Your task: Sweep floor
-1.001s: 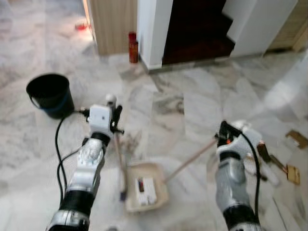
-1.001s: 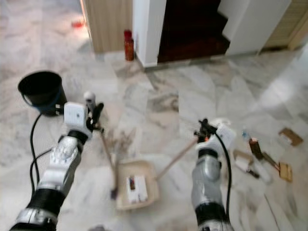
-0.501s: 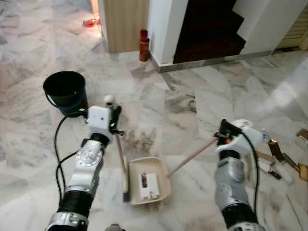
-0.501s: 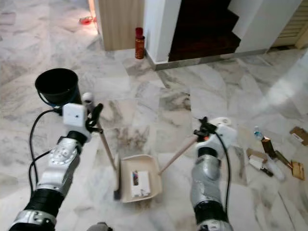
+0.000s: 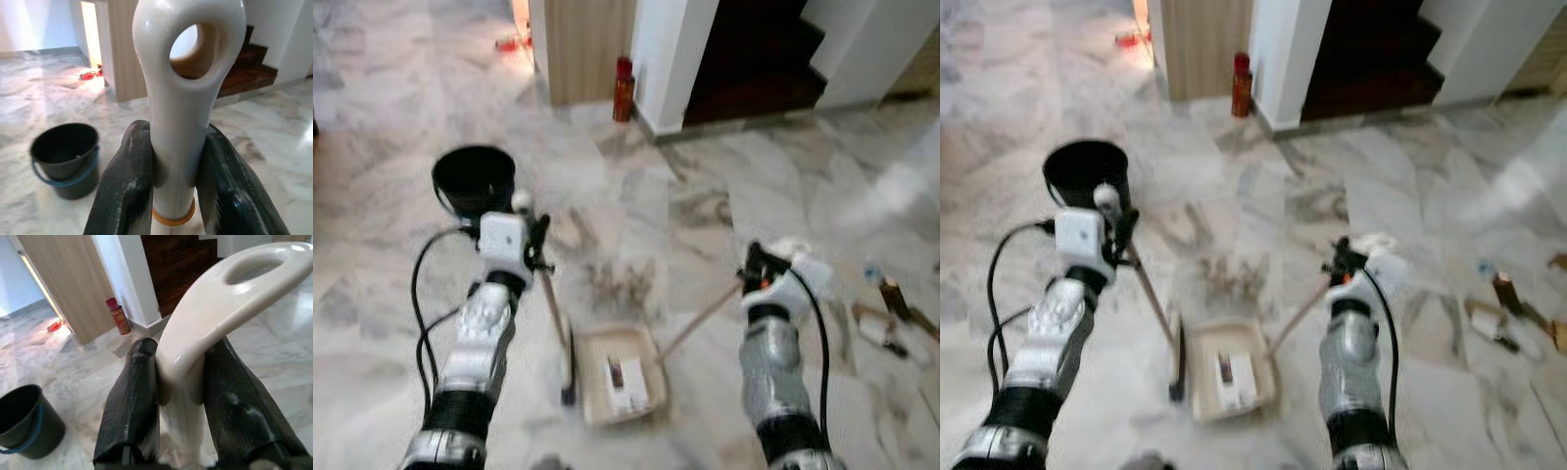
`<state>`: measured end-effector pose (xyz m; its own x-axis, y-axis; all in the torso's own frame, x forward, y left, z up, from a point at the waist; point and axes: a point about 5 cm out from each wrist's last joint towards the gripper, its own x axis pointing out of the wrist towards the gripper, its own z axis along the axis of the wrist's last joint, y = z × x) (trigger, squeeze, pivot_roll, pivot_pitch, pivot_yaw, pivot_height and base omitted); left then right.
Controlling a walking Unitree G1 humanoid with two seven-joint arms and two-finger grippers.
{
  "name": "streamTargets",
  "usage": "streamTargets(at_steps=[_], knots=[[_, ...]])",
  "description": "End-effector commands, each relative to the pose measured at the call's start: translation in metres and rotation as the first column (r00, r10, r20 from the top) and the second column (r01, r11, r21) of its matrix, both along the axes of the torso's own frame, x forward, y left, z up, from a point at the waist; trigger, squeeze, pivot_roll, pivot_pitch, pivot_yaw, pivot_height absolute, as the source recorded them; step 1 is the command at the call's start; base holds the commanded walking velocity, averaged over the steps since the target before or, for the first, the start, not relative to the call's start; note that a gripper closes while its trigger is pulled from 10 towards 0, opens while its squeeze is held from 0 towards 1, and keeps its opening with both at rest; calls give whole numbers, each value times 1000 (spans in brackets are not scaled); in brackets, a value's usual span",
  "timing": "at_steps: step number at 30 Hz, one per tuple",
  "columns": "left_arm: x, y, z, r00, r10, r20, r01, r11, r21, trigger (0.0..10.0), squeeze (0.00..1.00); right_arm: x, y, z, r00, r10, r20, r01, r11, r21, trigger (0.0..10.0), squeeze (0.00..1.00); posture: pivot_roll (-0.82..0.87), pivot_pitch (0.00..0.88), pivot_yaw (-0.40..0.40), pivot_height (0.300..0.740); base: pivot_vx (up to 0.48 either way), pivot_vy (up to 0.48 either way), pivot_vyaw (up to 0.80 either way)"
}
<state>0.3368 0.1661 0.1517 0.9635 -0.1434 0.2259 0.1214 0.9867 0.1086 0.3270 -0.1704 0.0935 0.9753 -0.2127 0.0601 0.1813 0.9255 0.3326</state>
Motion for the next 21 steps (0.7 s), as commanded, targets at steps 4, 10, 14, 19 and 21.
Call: streamTargets(at_steps=[4,10,14,19,21], knots=[[1,-9,9,999,-31,39,31,999,8,10000,0,0,-8,7,999,-33,39,32,999,24,10000,0,172,116,-91,740,0,353,0],[0,-9,9,998,-40,38,40,999,10,10000,0,0,-7,6,999,-28,40,27,999,22,10000,0,176,95,-89,740,0,354,0],[0,-10,9,998,-41,40,40,999,12,10000,0,0,-7,7,999,-26,41,25,999,23,10000,0,180,94,-90,740,0,353,0],[0,-9,10,998,-38,42,38,999,11,10000,0,1,-7,8,999,-23,45,22,999,23,10000,0,182,106,-94,740,0,355,0],[0,-8,10,999,-36,41,35,999,11,10000,0,1,-6,8,999,-21,44,20,1000,23,10000,0,185,109,-96,740,0,358,0]])
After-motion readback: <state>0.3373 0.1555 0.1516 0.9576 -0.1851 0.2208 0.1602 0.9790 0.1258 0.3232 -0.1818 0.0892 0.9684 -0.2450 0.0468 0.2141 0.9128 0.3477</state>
